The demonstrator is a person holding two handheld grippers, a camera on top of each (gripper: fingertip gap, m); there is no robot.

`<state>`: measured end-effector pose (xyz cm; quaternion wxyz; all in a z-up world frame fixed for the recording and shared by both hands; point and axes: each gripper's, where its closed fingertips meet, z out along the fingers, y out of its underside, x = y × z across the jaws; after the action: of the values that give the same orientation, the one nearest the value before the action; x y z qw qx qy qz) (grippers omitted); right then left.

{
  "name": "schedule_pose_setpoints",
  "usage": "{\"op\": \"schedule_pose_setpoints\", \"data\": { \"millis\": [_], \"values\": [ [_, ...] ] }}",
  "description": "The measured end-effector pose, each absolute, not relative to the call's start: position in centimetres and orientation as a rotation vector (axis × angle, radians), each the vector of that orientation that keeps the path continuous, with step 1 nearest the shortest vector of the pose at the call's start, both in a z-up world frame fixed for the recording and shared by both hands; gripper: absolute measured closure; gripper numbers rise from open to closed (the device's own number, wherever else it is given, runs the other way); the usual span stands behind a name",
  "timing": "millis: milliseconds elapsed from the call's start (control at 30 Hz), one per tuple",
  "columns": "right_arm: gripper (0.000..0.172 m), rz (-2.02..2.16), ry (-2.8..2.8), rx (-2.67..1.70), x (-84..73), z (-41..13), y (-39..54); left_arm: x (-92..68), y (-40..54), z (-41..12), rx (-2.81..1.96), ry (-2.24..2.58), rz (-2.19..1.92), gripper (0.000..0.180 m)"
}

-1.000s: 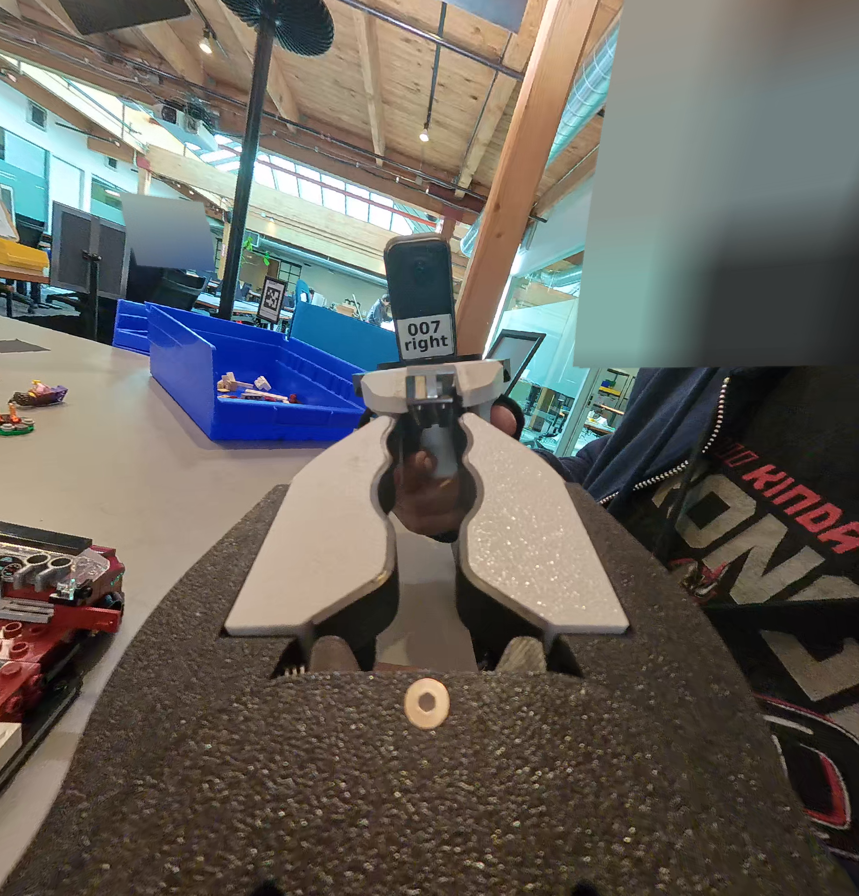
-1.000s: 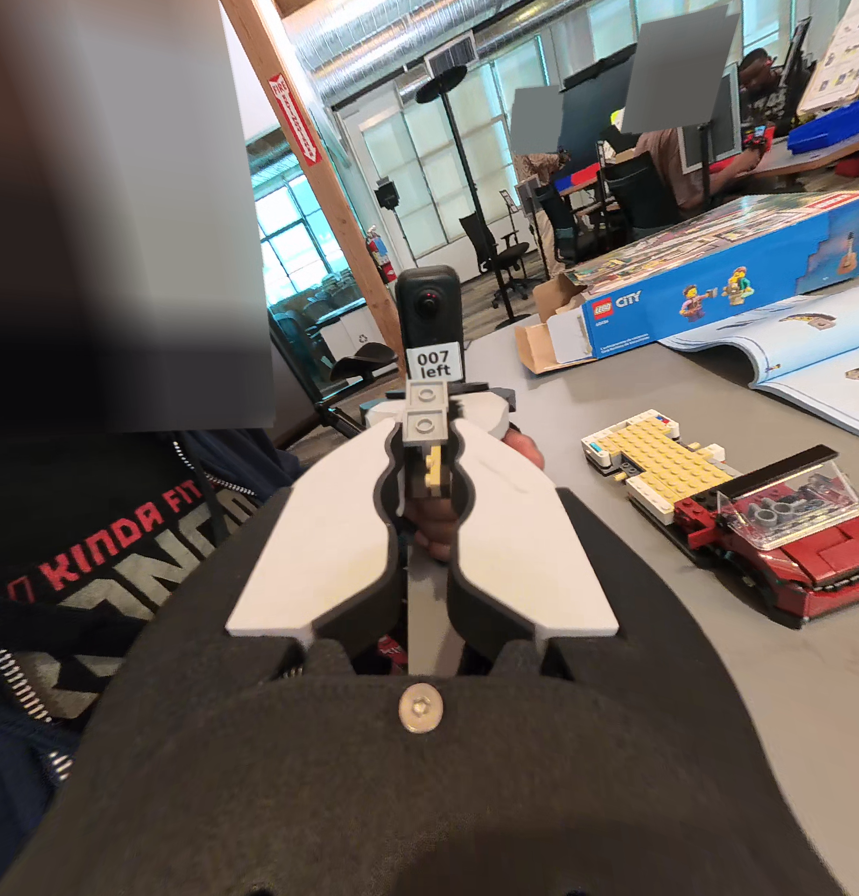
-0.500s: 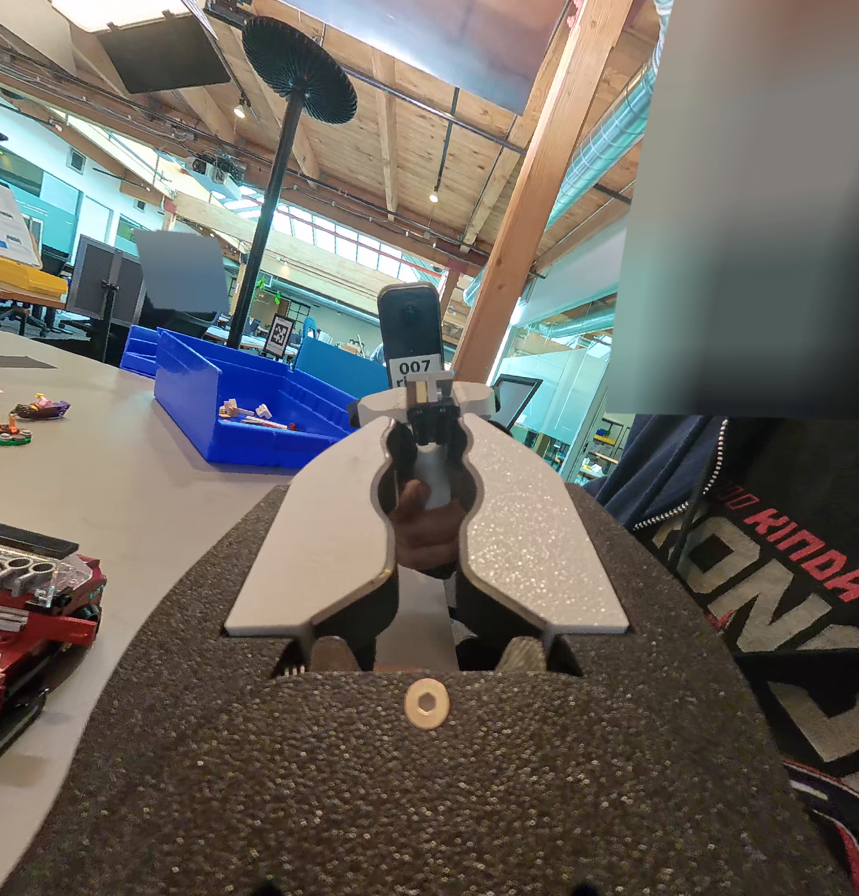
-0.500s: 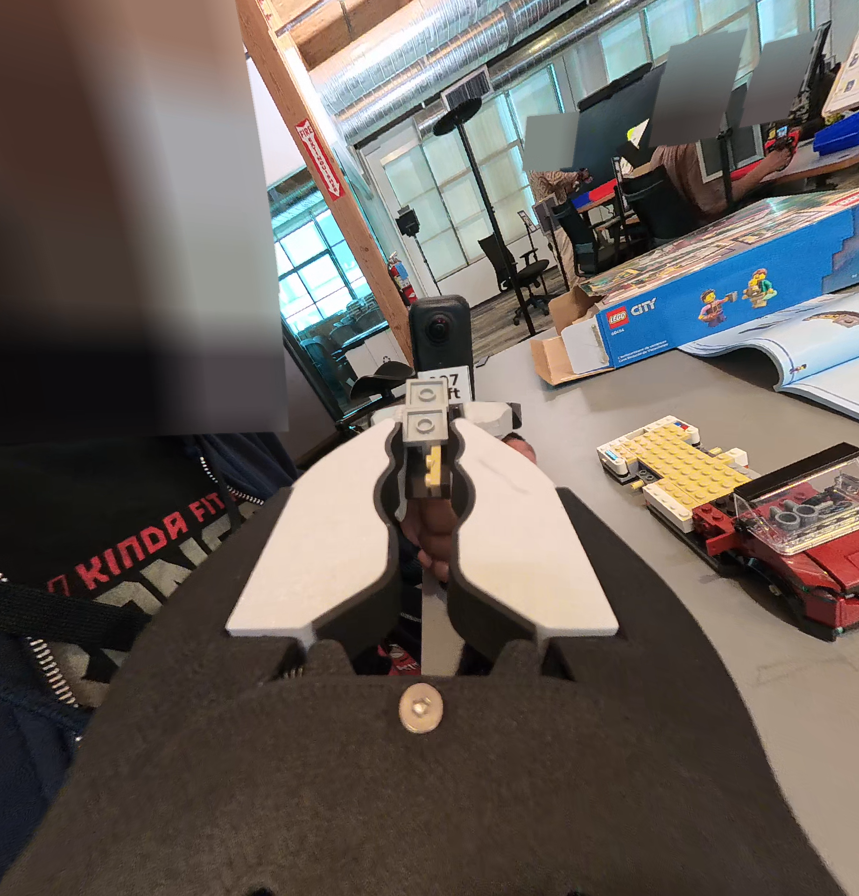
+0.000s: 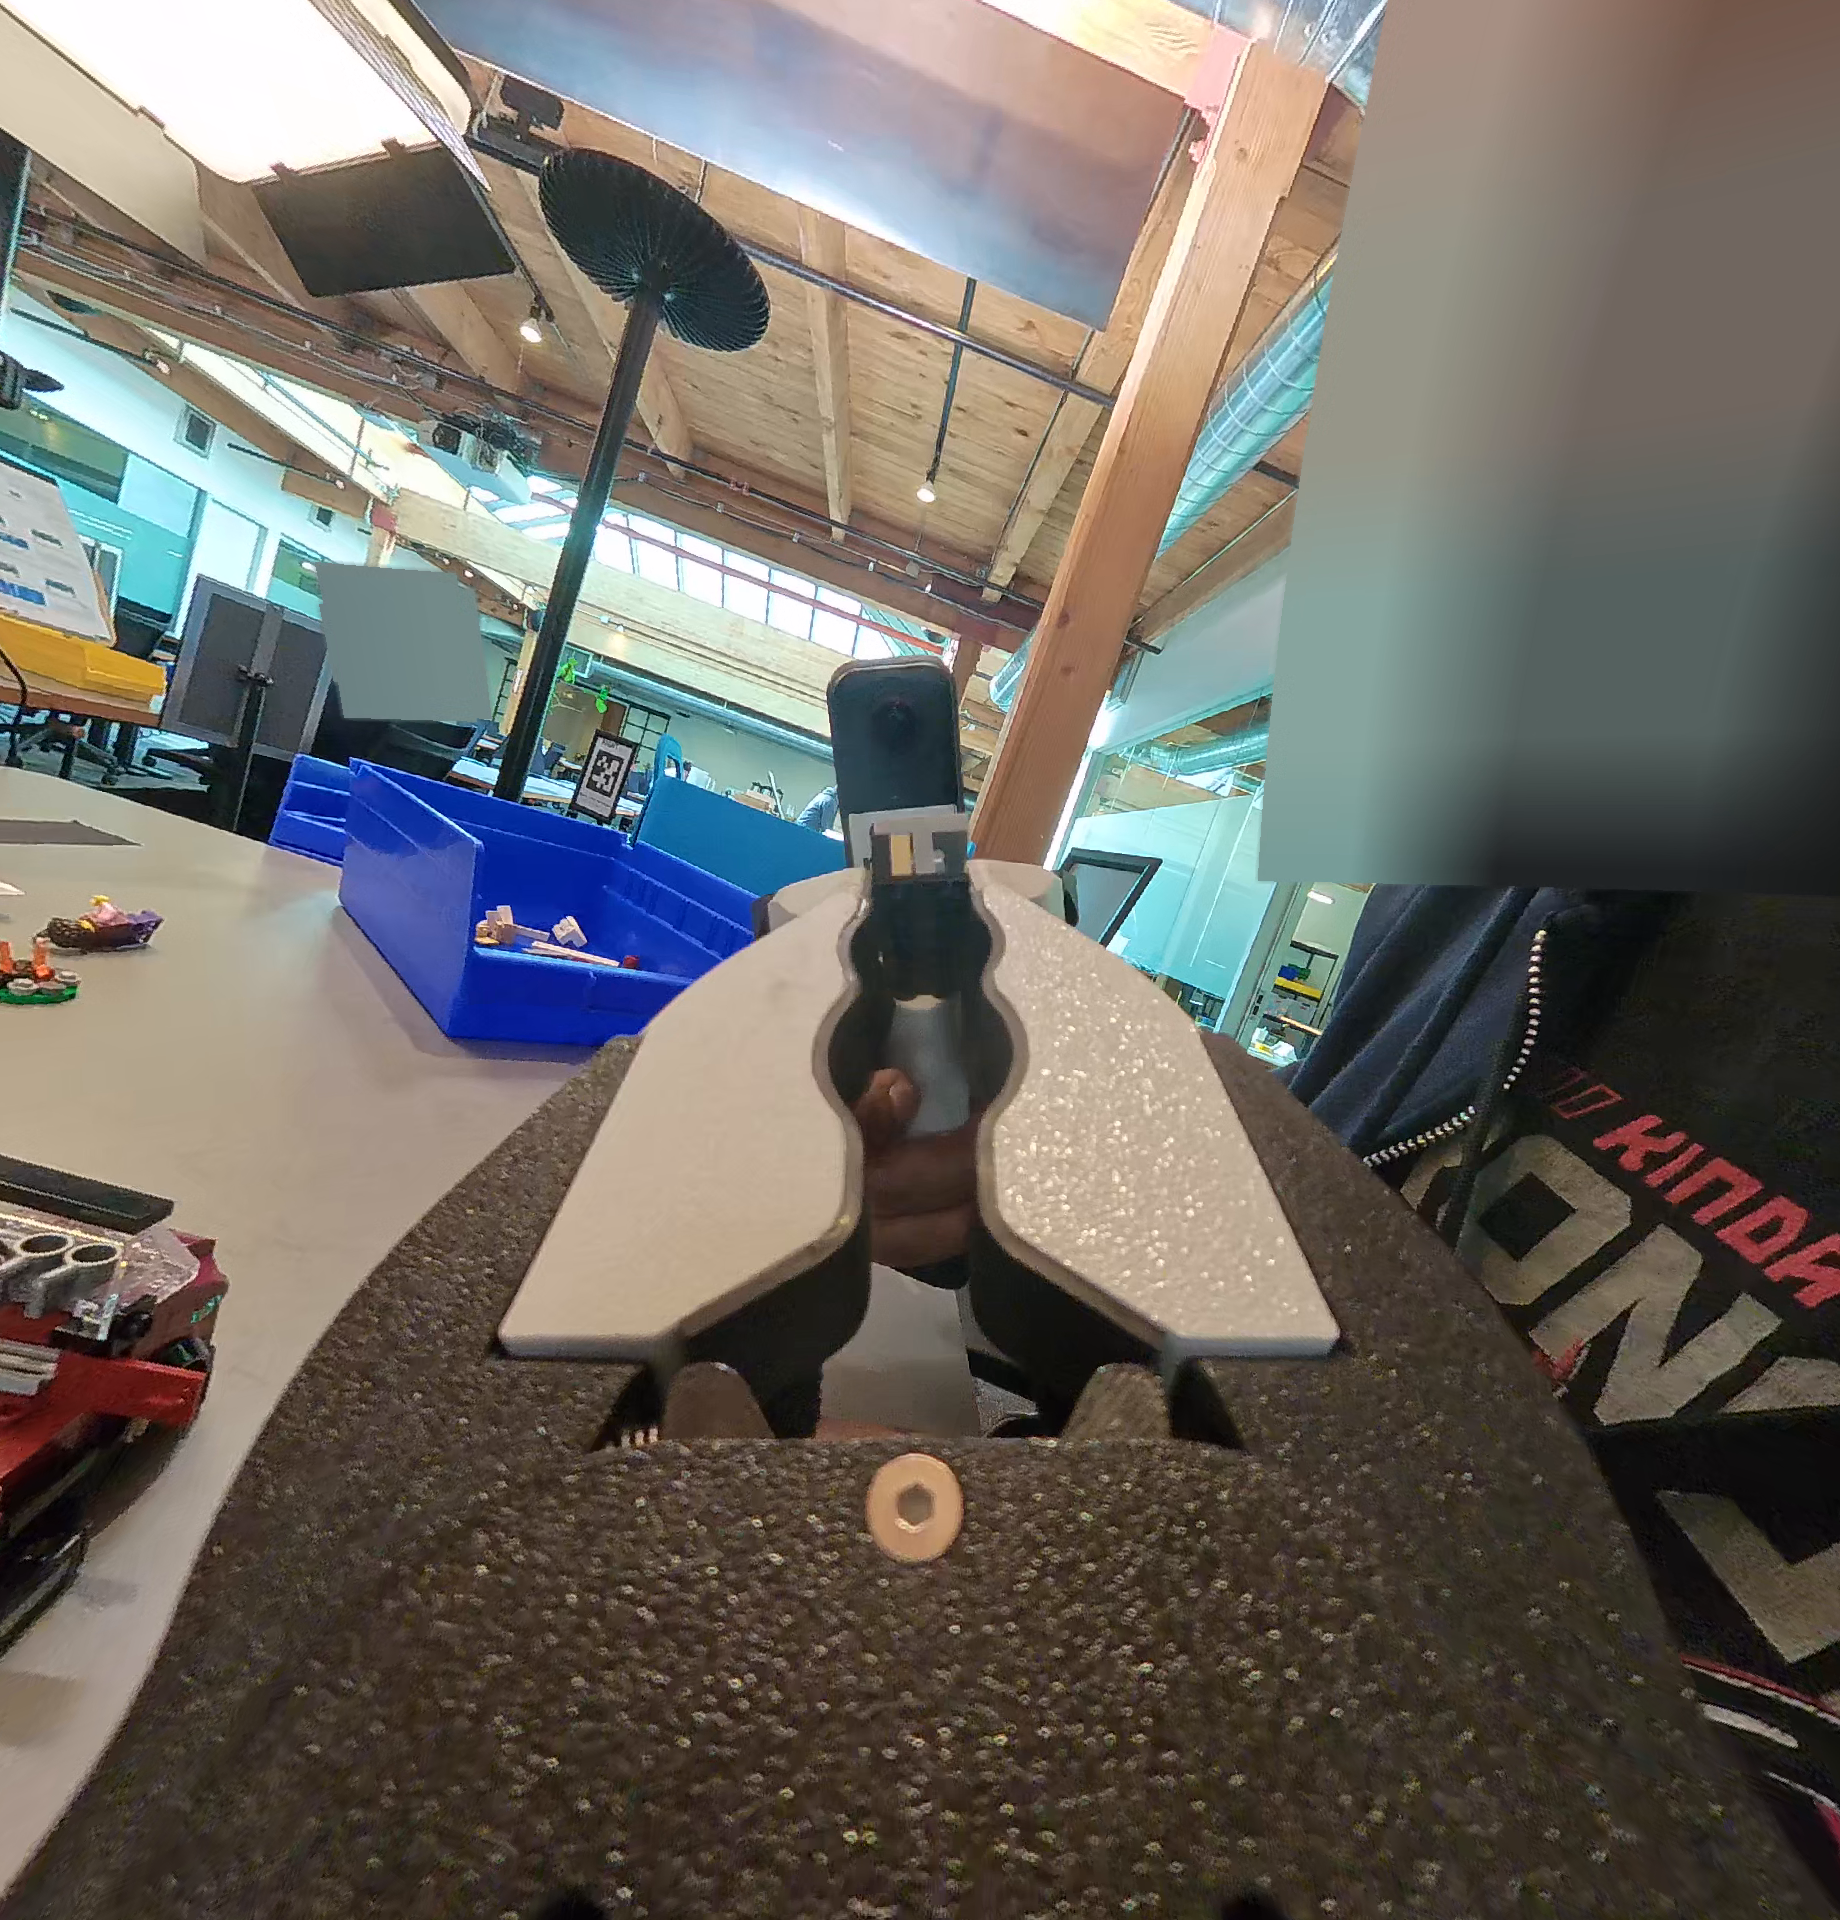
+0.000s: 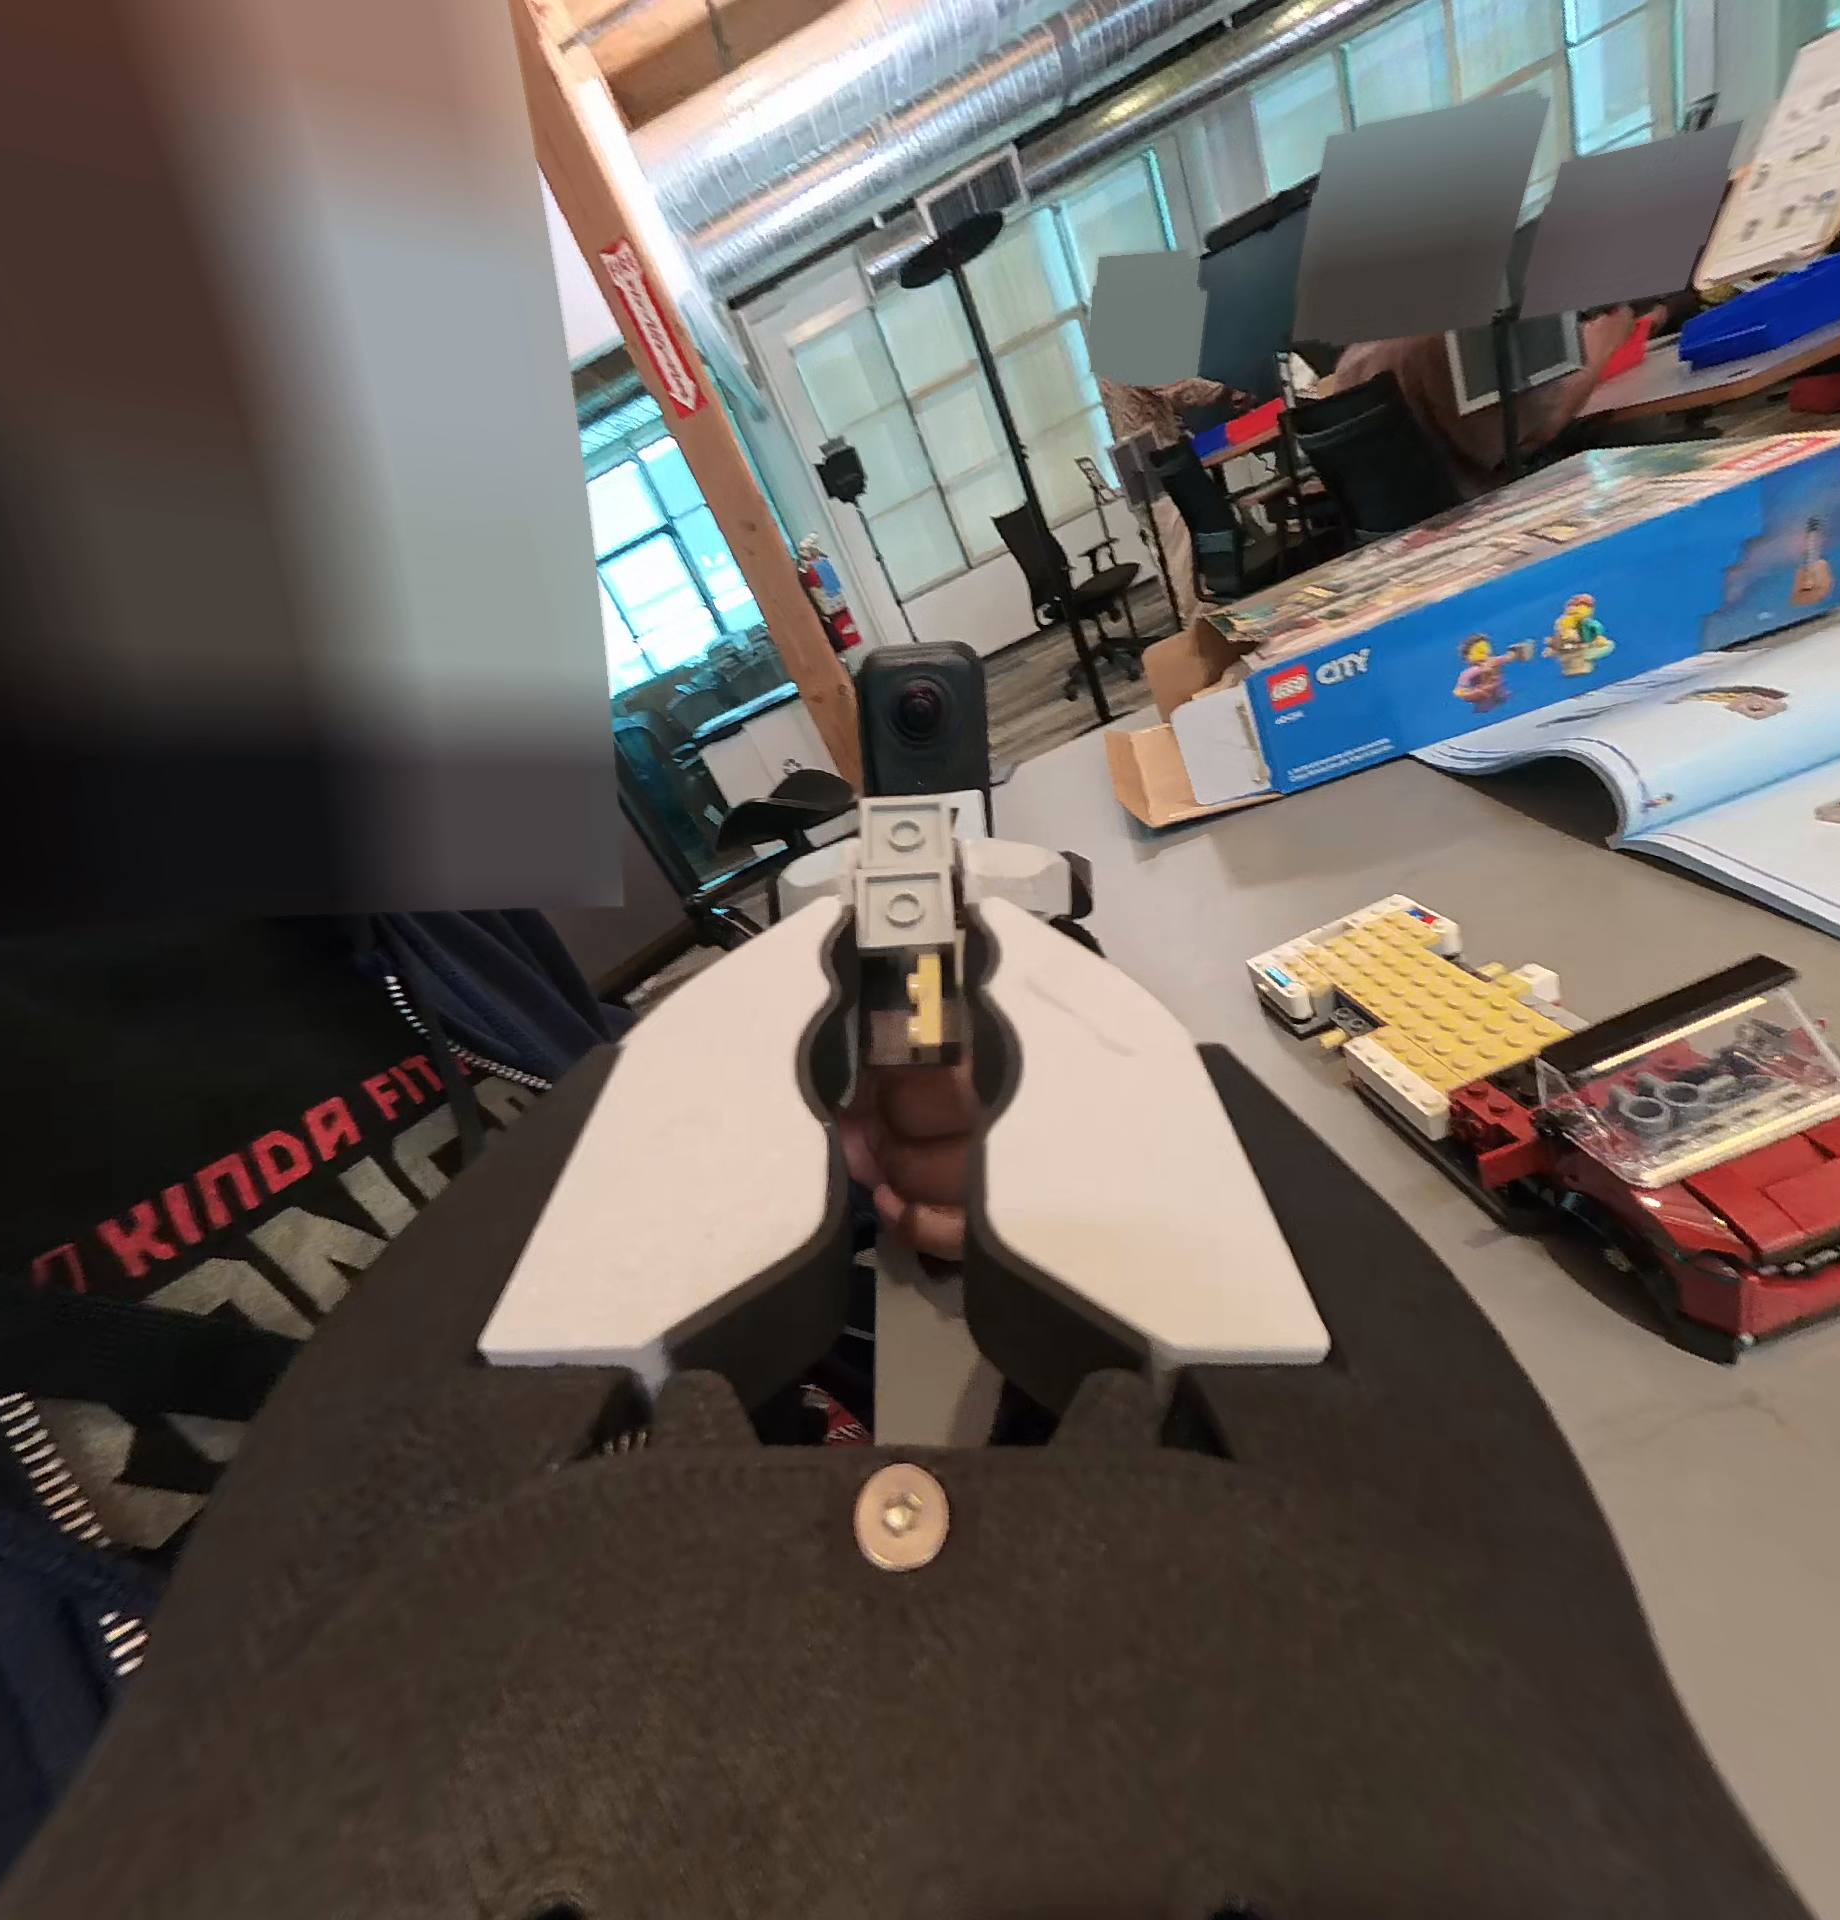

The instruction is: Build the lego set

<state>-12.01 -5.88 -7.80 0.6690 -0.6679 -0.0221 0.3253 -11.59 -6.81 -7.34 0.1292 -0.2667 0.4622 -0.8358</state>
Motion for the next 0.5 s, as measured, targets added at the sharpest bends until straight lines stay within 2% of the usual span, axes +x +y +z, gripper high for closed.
{"op": "schedule_pose_setpoints", "data": {
  "millis": [267, 500],
  "values": [
    [0.140, 0.625, -0.081, -1.590, -11.4, -8.3, -6.0, -11.5, -6.4, -7.5, -0.781, 1.356, -2.351, 0.165],
    [0.141, 0.429, -0.334, -1.721, -11.9, -7.8, -6.2, -11.3, -7.7, -9.4, -0.716, 1.564, -2.032, 0.164]
  ]
}}
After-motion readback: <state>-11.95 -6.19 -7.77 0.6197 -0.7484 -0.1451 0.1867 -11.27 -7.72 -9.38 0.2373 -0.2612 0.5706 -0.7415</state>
